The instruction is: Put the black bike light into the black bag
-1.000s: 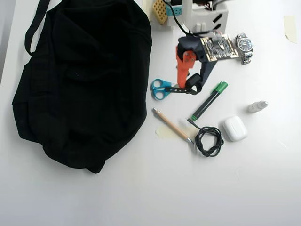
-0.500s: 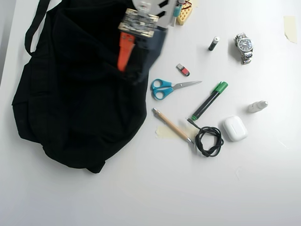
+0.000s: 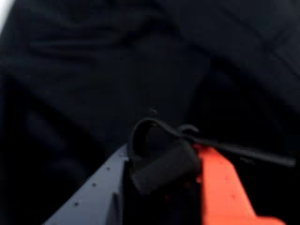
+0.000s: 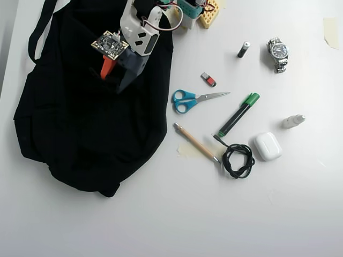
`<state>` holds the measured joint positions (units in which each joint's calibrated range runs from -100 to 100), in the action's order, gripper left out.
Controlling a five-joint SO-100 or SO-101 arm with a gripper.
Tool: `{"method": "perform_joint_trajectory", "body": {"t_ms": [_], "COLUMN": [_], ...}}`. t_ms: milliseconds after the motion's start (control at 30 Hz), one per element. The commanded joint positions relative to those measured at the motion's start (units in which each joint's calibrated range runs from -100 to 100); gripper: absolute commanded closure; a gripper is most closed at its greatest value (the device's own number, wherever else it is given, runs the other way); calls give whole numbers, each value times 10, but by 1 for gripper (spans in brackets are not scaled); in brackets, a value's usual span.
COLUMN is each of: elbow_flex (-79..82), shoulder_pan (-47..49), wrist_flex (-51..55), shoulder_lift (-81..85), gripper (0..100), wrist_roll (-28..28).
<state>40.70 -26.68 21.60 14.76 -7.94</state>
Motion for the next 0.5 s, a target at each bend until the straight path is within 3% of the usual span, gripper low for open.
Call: {"method": "perform_joint_trajectory", "body": {"t_ms": [0, 67, 133, 200, 267, 367, 433, 467], "elbow_flex": [18, 2, -39, -61, -72, -146, -190, -192], "shoulder_pan": [-32, -51, -56, -56, -53, 9, 84, 117], "wrist_flex": [-32, -138, -143, -133, -108, 76, 245, 279], "shoulder_lift": [-30, -125, -184, -210, -199, -99, 66, 115], "gripper": [97, 97, 86, 69, 63, 54, 62, 68], "wrist_roll": [-2, -2, -2, -2, -2, 10, 38, 52]}}
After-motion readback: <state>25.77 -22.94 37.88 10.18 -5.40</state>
